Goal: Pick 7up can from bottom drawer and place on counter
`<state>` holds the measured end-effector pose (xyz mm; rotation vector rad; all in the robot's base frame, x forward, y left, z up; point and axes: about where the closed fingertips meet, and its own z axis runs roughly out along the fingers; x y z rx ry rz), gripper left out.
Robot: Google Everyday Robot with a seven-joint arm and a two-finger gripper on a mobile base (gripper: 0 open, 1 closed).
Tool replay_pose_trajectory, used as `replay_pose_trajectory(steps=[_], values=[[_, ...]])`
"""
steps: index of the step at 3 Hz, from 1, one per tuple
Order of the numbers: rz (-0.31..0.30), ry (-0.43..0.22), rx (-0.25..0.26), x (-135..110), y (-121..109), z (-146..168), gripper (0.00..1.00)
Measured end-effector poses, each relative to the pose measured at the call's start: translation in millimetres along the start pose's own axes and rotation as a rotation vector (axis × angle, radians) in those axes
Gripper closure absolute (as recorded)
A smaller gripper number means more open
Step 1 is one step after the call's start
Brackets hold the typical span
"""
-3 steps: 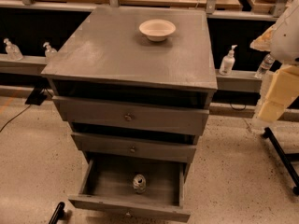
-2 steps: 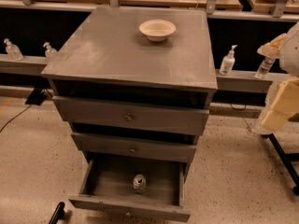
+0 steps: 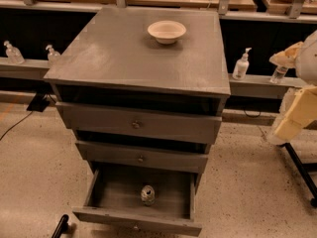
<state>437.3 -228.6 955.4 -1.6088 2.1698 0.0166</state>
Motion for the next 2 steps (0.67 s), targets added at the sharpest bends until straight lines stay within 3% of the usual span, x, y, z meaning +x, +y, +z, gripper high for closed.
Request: replay_pose_trajectory(steps=[1,2], values=[[0.111,-0.170,-0.030,3,15,23,0.00],[0.231,-0.347,-0.093,-18,53,80,0.00]])
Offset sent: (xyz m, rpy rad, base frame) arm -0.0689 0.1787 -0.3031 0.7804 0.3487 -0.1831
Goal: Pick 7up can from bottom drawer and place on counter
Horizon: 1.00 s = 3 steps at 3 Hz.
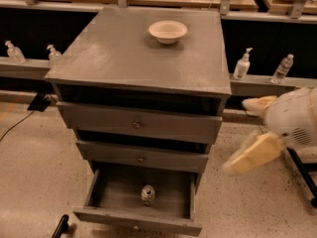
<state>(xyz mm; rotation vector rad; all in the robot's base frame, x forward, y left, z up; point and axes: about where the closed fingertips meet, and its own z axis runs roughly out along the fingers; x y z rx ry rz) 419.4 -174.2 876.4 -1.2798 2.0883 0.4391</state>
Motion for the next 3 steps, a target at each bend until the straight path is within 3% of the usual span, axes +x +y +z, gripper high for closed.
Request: replay_pose_trajectory(steps=[1,2,3], values=[[0.061,-0.100,-0.059,-17,31,49,0.00],[0.061,-0.101,-0.061,-18,32,51,0.00],[0.041,-0.086,-0.157,-10,38,85,0.00]])
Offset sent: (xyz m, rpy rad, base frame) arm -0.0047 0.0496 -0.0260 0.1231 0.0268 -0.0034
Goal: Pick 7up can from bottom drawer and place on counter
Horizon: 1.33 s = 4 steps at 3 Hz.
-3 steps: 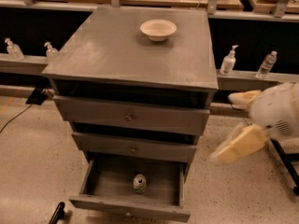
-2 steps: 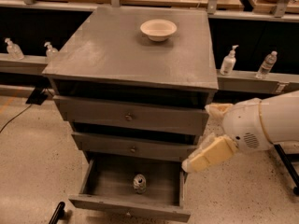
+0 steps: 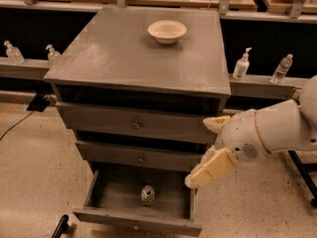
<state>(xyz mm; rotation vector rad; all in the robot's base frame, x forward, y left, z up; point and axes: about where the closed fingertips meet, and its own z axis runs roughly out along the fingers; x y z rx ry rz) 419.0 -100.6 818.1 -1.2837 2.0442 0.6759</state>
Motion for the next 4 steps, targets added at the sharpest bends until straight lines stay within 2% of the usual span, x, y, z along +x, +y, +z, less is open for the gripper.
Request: replay_pose_trajectory(steps=[1,2,3,4], values=[[-0.025,-0.027,-0.095,35,10,58,0.00],[-0.082,-0.095,-0.101,77,24,115,0.00],[-0.149,-0.118,-0.045,85,17,131,0.00],[-0.135,-0.113,-0.043,88,17,133,0.00]])
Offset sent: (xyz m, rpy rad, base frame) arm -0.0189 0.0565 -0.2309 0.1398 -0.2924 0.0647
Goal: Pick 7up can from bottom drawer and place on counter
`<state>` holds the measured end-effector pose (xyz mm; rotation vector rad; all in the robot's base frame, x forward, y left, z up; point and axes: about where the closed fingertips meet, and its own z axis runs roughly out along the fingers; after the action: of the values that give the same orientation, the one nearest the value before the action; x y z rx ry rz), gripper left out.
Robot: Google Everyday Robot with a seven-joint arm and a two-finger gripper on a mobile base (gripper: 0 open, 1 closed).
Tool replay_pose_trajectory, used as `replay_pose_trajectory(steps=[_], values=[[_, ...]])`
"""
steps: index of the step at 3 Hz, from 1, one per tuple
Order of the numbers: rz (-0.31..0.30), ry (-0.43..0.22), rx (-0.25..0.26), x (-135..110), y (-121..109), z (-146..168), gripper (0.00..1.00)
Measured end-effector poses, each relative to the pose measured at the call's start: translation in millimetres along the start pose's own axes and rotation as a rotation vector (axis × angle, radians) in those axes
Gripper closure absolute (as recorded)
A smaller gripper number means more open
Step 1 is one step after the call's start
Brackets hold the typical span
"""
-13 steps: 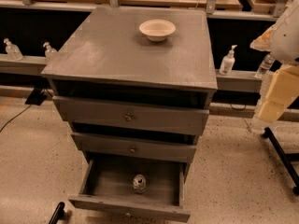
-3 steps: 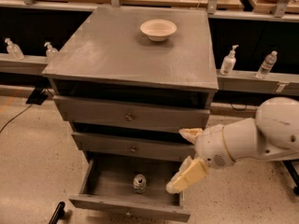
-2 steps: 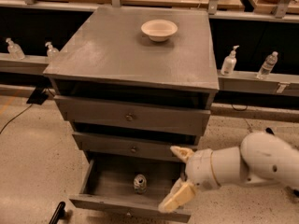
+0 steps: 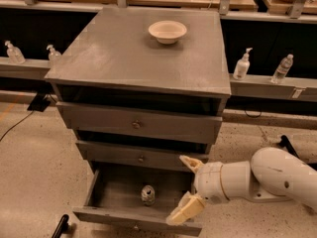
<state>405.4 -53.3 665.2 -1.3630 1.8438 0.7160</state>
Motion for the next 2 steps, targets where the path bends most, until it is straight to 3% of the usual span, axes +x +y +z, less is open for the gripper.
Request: replay_pose_trajectory(steps=[1,2], values=[[0.019,-0.031,0.024,10,-5,13,0.00],[0.022,-0.137,0.053,27,3,63,0.00]])
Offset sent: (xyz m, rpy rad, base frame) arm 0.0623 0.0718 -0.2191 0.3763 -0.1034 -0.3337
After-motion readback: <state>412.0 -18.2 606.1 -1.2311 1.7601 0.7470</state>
